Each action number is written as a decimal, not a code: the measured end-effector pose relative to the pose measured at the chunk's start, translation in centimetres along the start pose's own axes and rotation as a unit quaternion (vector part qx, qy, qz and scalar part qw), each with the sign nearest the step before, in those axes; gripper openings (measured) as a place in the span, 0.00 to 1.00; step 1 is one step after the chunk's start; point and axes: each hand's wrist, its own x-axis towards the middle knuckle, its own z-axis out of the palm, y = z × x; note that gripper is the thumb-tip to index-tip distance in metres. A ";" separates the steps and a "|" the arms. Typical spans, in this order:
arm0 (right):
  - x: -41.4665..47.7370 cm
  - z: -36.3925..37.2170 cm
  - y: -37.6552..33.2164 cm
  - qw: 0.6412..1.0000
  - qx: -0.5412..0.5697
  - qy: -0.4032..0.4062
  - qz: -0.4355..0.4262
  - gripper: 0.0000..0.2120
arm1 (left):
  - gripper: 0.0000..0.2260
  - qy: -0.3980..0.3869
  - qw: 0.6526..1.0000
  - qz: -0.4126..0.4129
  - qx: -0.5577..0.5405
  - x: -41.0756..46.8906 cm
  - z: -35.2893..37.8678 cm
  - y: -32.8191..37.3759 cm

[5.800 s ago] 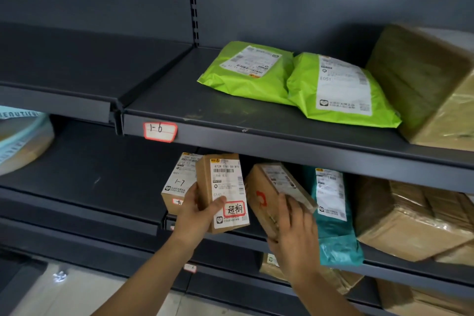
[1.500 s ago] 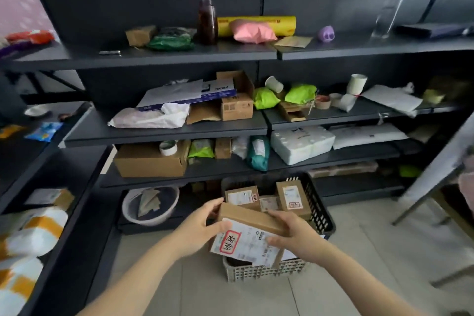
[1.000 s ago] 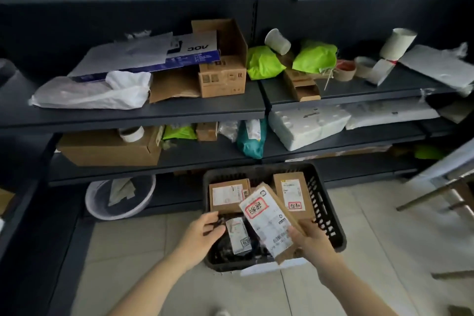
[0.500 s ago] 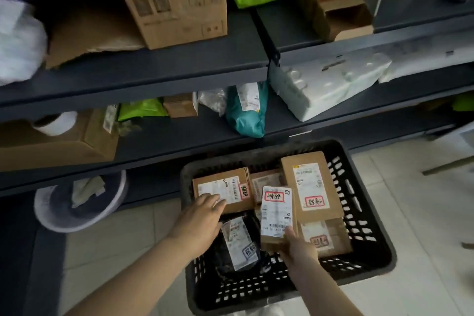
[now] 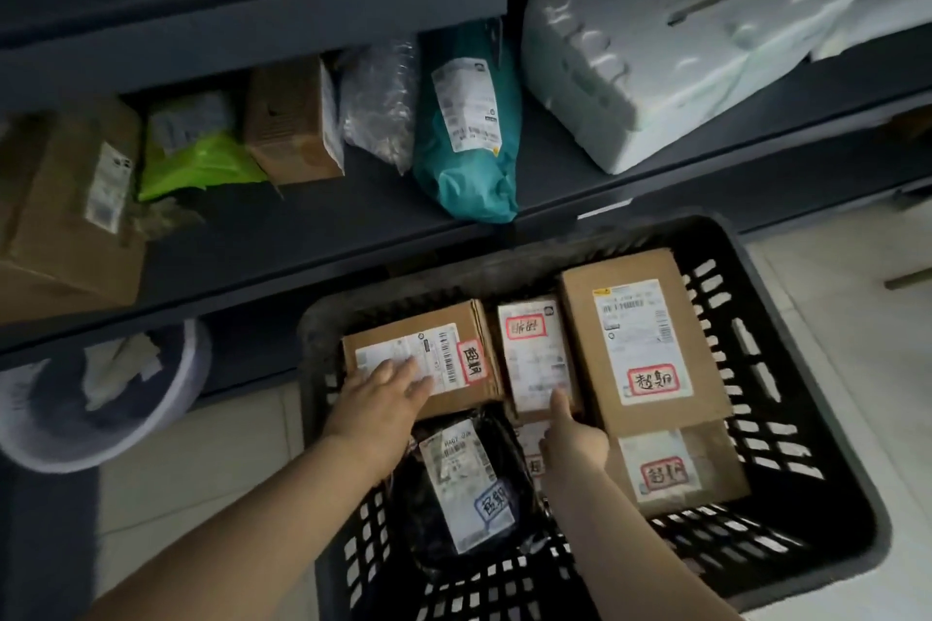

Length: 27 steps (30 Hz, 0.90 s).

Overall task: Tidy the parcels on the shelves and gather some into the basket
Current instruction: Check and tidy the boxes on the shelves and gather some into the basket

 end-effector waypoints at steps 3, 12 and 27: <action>0.1 0.0 0.1 0.999 0.010 -0.026 0.040 0.20 | 0.29 0.003 1.000 -0.005 0.011 0.0 0.3 -0.1; -6.3 -3.2 -3.3 0.980 -0.154 -0.127 -0.017 0.19 | 0.26 0.071 0.996 -0.005 0.044 -6.9 -3.5 -0.7; -42.5 0.2 -12.8 0.428 -0.615 -0.279 -0.601 0.21 | 0.21 0.226 0.907 -0.356 0.004 -48.7 -5.4 -5.3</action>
